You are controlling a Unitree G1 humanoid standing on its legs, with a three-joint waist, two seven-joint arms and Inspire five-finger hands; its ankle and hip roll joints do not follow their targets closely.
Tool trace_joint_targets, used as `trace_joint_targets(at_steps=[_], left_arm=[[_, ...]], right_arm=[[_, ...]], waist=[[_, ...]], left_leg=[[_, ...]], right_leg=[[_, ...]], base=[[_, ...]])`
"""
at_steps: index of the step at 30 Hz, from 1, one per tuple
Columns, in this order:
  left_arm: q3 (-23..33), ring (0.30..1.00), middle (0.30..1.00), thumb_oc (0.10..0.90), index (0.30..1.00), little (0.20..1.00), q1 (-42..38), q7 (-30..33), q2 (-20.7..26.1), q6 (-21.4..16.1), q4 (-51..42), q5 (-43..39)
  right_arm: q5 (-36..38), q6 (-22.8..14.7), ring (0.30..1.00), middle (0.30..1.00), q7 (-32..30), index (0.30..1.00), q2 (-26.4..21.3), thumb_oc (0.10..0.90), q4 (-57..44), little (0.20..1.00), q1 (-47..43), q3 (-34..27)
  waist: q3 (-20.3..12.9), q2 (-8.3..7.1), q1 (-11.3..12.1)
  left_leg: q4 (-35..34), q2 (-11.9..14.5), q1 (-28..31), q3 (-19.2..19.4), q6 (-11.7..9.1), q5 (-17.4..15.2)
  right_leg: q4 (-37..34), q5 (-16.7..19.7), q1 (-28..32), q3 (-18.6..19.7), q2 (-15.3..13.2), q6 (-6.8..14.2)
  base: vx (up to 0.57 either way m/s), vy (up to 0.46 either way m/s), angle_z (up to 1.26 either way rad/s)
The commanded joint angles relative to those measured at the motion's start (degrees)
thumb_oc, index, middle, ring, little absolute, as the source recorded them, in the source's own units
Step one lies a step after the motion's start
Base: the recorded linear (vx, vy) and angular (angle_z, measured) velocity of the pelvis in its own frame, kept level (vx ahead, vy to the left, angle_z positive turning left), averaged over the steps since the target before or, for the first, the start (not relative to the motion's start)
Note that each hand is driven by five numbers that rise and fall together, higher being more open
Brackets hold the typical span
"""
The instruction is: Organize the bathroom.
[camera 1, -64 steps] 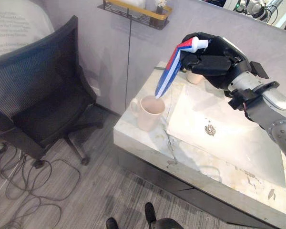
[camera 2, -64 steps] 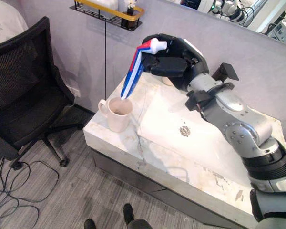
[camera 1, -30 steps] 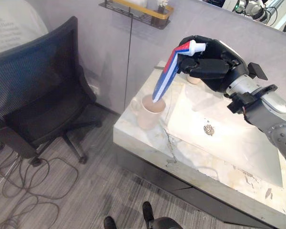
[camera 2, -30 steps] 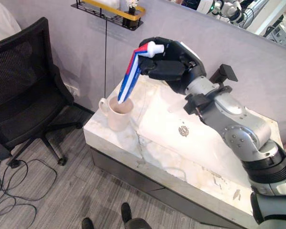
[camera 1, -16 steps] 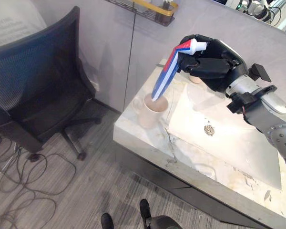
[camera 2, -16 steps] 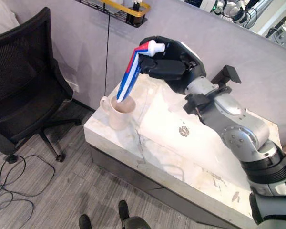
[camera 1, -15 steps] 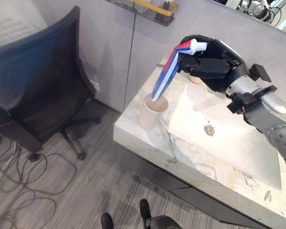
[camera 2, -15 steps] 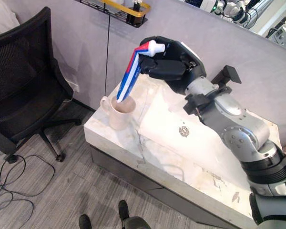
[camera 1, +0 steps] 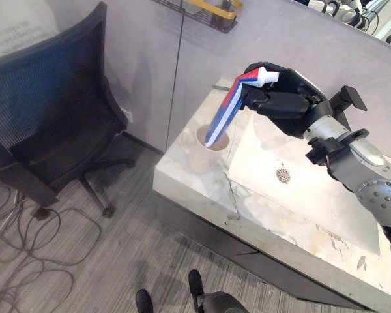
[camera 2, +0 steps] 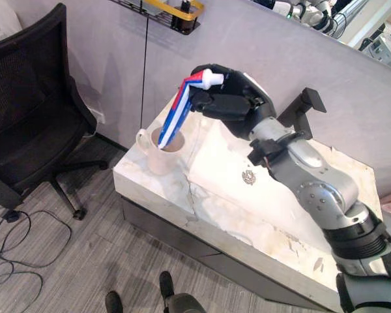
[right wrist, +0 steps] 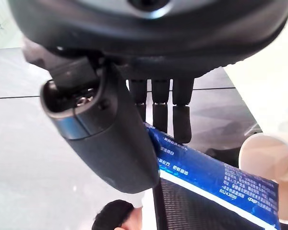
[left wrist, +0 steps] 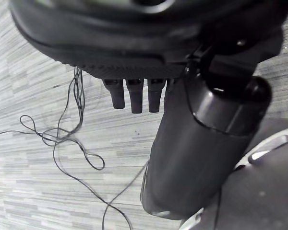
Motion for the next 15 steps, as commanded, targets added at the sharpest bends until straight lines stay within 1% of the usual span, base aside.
trace_joint_targets(at_steps=[1,6,15], left_arm=[[-1.2,0.9,0.9,0.8,0.9,0.9,0.9,-0.5,1.6,3.3,2.2,-0.6],[-1.3,0.9,0.9,0.8,0.9,0.9,0.5,-0.6,1.6,3.8,1.8,-0.8],[-1.4,0.9,0.9,0.8,0.9,0.9,-0.6,-0.5,2.0,4.0,1.7,-1.0]], right_arm=[[1.0,-9.7,0.3,0.3,0.6,0.3,3.5,0.4,-2.8,0.3,-4.6,-11.6],[0.7,-9.5,0.3,0.3,0.9,0.3,3.8,0.4,-3.1,0.3,-4.3,-11.4],[-0.5,-10.5,0.3,0.3,2.0,0.3,5.1,0.4,-3.2,0.3,-3.5,-10.7]], waist=[[-1.2,0.24,0.7],[-0.6,0.4,0.6],[0.4,-0.05,0.7]], left_leg=[[5.7,-1.1,-1.9,2.1,1.8,-5.8],[5.9,-1.1,-2.1,1.9,1.8,-6.0],[6.1,-0.9,-3.2,1.8,1.7,-5.6]], right_leg=[[6.0,-2.6,-4.5,3.0,1.1,4.5],[6.3,-2.8,-4.7,3.0,1.2,4.5],[6.5,-2.5,-5.6,2.9,1.4,4.3]], base=[[0.0,0.0,0.0],[0.0,0.0,0.0],[-0.01,0.001,0.0]])
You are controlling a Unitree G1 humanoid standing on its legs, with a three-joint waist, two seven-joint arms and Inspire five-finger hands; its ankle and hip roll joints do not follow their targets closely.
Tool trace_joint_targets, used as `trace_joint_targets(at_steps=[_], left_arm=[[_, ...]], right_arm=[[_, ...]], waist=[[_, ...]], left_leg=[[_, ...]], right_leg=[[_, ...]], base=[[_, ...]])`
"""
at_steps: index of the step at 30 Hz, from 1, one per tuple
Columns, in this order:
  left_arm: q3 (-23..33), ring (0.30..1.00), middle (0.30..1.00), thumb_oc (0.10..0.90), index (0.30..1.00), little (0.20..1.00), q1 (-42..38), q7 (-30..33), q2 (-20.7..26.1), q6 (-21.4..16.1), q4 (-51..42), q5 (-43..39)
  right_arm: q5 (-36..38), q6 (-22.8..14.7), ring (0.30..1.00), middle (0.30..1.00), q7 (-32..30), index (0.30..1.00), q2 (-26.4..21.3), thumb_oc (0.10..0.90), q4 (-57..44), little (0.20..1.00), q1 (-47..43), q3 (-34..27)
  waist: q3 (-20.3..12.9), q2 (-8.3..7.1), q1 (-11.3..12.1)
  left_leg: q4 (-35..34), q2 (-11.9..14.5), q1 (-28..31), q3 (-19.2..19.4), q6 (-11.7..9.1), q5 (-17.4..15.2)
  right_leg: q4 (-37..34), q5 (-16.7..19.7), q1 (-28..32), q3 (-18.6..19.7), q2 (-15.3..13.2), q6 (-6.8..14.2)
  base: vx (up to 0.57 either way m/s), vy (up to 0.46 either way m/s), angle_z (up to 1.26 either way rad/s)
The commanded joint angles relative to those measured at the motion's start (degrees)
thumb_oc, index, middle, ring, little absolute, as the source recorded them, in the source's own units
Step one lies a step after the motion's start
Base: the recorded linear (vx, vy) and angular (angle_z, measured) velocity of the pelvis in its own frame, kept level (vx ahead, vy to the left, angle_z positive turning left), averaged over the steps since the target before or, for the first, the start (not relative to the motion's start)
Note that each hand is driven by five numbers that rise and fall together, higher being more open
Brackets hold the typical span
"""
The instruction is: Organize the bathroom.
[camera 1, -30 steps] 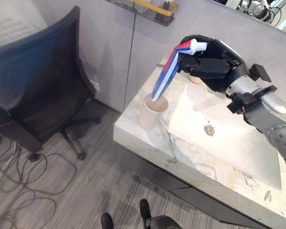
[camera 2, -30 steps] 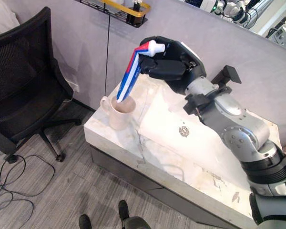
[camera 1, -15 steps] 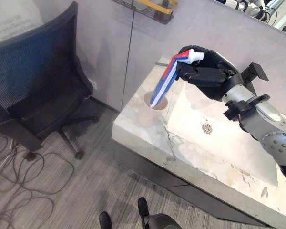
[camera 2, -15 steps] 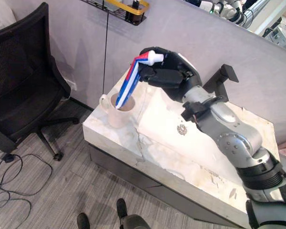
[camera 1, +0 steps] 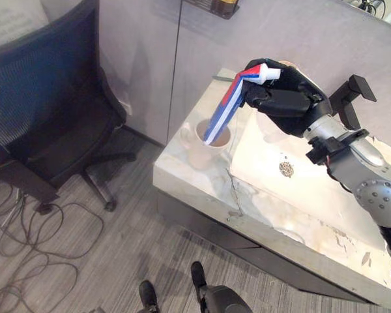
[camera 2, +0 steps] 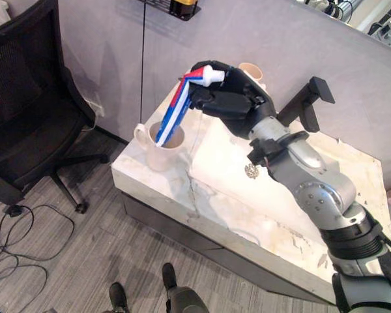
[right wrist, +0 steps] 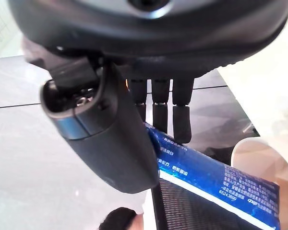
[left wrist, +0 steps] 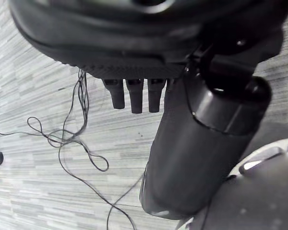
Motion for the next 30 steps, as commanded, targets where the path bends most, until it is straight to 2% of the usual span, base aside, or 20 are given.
trace_joint_targets(at_steps=[1,13,24,30], left_arm=[[-1.4,0.9,0.9,0.8,0.9,0.9,1.8,-0.4,2.1,2.9,2.0,-0.4],[-1.2,0.9,0.9,0.8,0.9,0.9,0.7,-0.1,1.9,2.7,2.6,-0.6],[-1.4,0.9,0.9,0.8,0.9,0.9,0.3,0.2,2.0,2.6,2.5,-0.9],[-1.5,0.9,0.9,0.8,0.9,0.9,0.0,0.9,2.2,2.8,3.0,-0.9]], right_arm=[[-0.5,-9.2,0.3,0.3,1.2,0.3,4.6,0.4,-3.1,0.3,-3.5,-9.6],[-1.7,-9.9,0.3,0.3,3.7,0.3,6.2,0.4,-4.0,0.3,-1.2,-9.5],[-2.2,-10.0,0.3,0.3,5.4,0.3,6.4,0.4,-4.6,0.3,0.8,-10.3],[-2.1,-11.8,0.3,0.3,4.5,0.3,6.6,0.4,-3.2,0.3,1.4,-10.8]], waist=[[-1.7,-1.02,1.1],[-1.1,-1.4,0.7],[-1.2,-2.45,0.6],[-1.0,-3.22,0.6]], left_leg=[[2.9,-1.1,-0.3,1.9,1.5,-4.4],[3.6,-0.9,-0.8,2.0,1.5,-4.6],[3.6,-0.6,-0.9,1.9,1.5,-4.7],[3.1,-0.3,-0.9,2.0,1.6,-4.4]], right_leg=[[6.4,-2.7,-4.2,2.8,1.5,4.4],[6.5,-2.6,-4.5,2.9,1.6,4.2],[6.3,-2.5,-4.4,2.7,1.9,4.3],[6.0,-2.3,-4.3,2.5,2.0,4.4]], base=[[0.0,0.0,0.0],[0.0,0.002,0.01],[0.0,0.0,0.0],[-0.01,-0.032,0.0]])
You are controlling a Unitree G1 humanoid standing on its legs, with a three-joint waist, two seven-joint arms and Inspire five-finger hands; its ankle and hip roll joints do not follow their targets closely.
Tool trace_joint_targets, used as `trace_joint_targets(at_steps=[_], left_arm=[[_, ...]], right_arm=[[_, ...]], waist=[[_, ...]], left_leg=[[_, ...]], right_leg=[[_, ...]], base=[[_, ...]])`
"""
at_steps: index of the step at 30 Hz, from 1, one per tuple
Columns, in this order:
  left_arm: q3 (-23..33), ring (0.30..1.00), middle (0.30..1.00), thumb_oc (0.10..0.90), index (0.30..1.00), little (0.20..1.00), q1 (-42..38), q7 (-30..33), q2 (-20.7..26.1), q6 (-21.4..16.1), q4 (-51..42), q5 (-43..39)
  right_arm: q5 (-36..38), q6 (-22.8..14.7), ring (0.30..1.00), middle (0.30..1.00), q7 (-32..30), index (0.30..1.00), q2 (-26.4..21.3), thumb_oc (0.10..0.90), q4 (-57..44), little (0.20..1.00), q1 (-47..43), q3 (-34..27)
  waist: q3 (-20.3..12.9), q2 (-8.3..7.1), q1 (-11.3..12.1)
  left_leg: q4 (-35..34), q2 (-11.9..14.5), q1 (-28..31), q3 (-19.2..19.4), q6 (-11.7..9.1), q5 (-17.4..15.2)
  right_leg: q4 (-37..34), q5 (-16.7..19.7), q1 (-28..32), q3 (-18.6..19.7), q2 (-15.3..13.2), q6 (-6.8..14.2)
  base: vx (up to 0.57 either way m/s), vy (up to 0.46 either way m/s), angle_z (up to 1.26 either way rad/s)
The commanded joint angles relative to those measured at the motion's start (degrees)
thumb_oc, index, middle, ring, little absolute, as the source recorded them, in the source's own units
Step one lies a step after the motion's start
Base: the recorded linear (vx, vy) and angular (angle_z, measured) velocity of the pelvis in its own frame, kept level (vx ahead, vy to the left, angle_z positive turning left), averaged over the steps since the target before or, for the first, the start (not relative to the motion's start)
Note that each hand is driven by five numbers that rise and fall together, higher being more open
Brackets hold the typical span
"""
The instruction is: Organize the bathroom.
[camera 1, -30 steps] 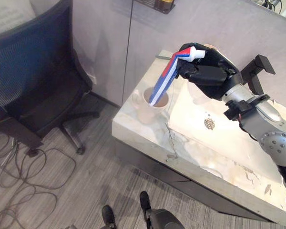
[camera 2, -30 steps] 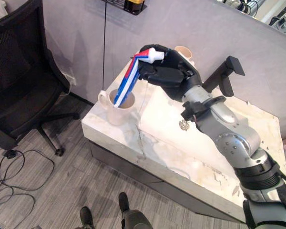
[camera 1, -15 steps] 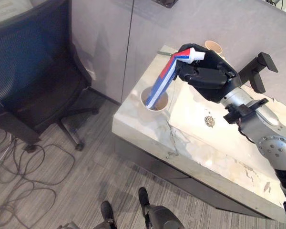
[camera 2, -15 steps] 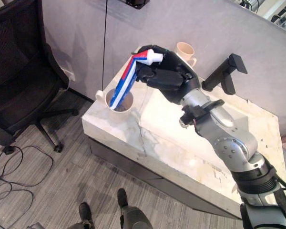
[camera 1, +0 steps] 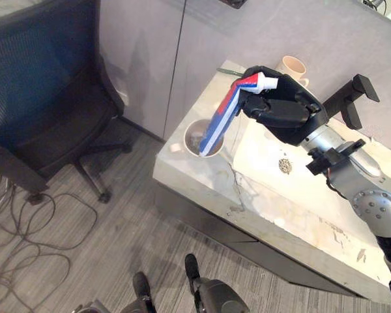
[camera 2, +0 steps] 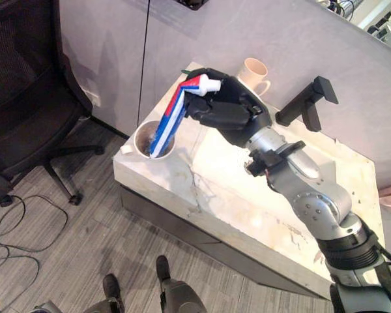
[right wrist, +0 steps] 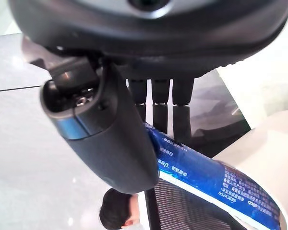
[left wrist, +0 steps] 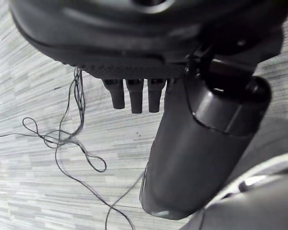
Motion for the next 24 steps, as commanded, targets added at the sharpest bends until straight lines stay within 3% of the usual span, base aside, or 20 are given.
trace_joint_targets(at_steps=[1,6,14,24], left_arm=[[-1.4,0.9,0.9,0.8,0.9,0.9,2.2,0.3,1.0,2.7,2.4,-0.7],[-1.4,0.9,0.9,0.8,0.9,0.9,2.7,0.6,1.6,3.3,2.4,-0.6],[-0.9,0.9,0.9,0.8,0.9,0.9,3.6,1.1,0.9,2.9,1.7,-0.7],[-0.9,0.9,0.9,0.8,0.9,0.9,5.3,1.3,0.3,2.2,1.6,-0.4]], right_arm=[[-1.7,-10.5,0.3,0.3,-0.5,0.3,4.6,0.4,-1.1,0.3,-3.1,-10.3],[-1.7,-12.5,0.3,0.3,-2.5,0.3,4.5,0.4,-0.7,0.3,-3.2,-11.3],[-3.8,-12.7,0.3,0.3,-3.4,0.3,3.4,0.4,-1.7,0.3,-3.4,-14.2],[-3.6,-11.5,0.3,0.3,-5.3,0.3,3.7,0.4,-2.4,0.3,-3.4,-14.6]], waist=[[-2.3,-0.65,0.7],[-2.0,-0.2,0.6],[-1.7,2.49,0.0],[-1.6,3.32,0.3]], left_leg=[[-1.6,-0.7,2.0,2.3,1.0,-2.7],[-2.1,-0.8,1.8,2.3,0.9,-2.5],[-3.9,-1.7,2.3,2.8,0.9,-1.8],[-4.3,-1.9,2.3,2.5,0.7,-1.4]], right_leg=[[5.1,-2.7,-3.4,2.4,2.2,4.2],[4.9,-2.4,-3.8,2.5,2.2,4.2],[4.4,-2.5,-4.2,3.3,2.2,4.0],[4.5,-2.9,-4.3,3.0,2.2,3.8]], base=[[0.0,-0.061,-0.01],[0.0,-0.051,0.0],[0.02,-0.01,-0.01],[0.03,-0.043,0.0]])
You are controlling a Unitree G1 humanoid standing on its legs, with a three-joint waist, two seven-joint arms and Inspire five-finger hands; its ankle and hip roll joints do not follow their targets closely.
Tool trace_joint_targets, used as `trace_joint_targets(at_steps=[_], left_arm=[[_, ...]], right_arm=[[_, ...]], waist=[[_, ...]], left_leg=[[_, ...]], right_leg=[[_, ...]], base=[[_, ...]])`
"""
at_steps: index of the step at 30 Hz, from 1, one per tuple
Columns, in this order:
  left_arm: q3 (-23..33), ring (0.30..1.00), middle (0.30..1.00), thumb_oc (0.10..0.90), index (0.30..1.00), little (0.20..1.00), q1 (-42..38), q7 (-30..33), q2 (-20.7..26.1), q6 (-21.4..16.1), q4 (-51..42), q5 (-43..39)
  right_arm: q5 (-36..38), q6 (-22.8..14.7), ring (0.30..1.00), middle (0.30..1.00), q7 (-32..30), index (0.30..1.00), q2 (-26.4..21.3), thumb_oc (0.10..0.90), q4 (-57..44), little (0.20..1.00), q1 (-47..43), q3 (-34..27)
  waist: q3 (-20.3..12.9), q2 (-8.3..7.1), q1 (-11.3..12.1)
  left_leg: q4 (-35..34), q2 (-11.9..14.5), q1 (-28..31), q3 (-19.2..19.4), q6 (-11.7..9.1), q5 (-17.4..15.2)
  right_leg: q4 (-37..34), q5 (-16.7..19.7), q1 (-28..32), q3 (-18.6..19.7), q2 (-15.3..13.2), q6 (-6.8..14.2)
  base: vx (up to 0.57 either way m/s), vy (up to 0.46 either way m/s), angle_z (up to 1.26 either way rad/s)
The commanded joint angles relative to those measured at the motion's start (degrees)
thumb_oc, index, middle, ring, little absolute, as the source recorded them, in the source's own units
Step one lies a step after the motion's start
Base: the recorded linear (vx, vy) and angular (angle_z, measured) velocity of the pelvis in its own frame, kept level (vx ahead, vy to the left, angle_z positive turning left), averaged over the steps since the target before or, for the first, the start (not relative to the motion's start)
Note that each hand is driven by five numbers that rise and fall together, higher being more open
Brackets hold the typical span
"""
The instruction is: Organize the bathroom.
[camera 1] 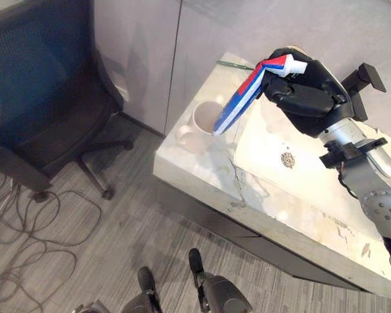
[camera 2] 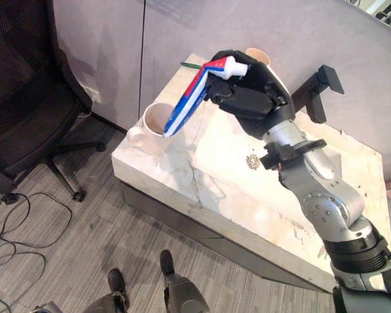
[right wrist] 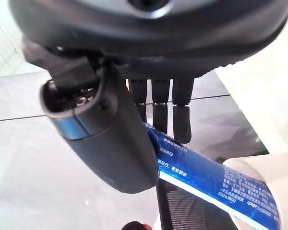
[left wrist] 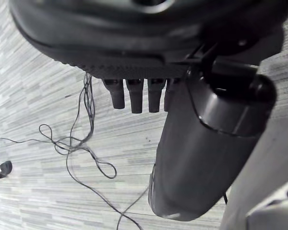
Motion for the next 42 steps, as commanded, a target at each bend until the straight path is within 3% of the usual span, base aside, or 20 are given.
trace_joint_targets(at_steps=[1,13,32,42], left_arm=[[0.7,0.9,0.9,0.8,0.9,0.9,5.0,0.3,0.8,1.3,2.2,-0.3],[0.9,0.9,0.9,0.8,0.9,0.9,4.8,0.1,1.3,1.3,1.6,0.2],[1.6,0.9,0.9,0.8,0.9,0.9,4.7,1.3,2.0,0.3,2.6,0.8],[2.0,0.9,0.9,0.8,0.9,0.9,4.8,1.5,2.0,-0.3,2.8,1.7]], right_arm=[[-2.0,-7.9,0.3,0.3,-0.7,0.3,3.9,0.4,-2.4,0.3,-5.0,-9.4],[-3.5,-7.5,0.3,0.3,-0.4,0.3,4.6,0.4,-2.2,0.3,-4.2,-9.7],[-4.6,-9.8,0.3,0.3,0.9,0.3,6.9,0.4,-1.2,0.3,-1.6,-9.5],[-5.4,-9.7,0.3,0.3,1.5,0.3,7.5,0.4,-1.2,0.3,0.0,-10.0]], waist=[[-2.7,0.67,0.4],[-2.0,0.62,0.5],[-0.4,-1.25,1.3],[-0.3,-1.29,1.1]], left_leg=[[-5.9,-2.1,3.7,2.2,0.6,-0.9],[-5.2,-1.9,2.6,2.0,0.6,-0.8],[-5.2,-1.3,0.8,0.5,0.2,-0.2],[-4.7,-1.2,0.8,0.5,0.2,-0.4]], right_leg=[[4.8,-3.4,-3.5,2.8,2.2,3.6],[5.3,-3.5,-4.3,2.6,2.2,3.4],[5.7,-3.2,-5.5,1.6,2.8,3.1],[5.5,-3.1,-5.3,1.7,2.6,3.1]], base=[[0.0,0.0,0.0],[0.0,0.0,0.0],[-0.01,-0.032,0.04],[0.0,0.0,0.0]])
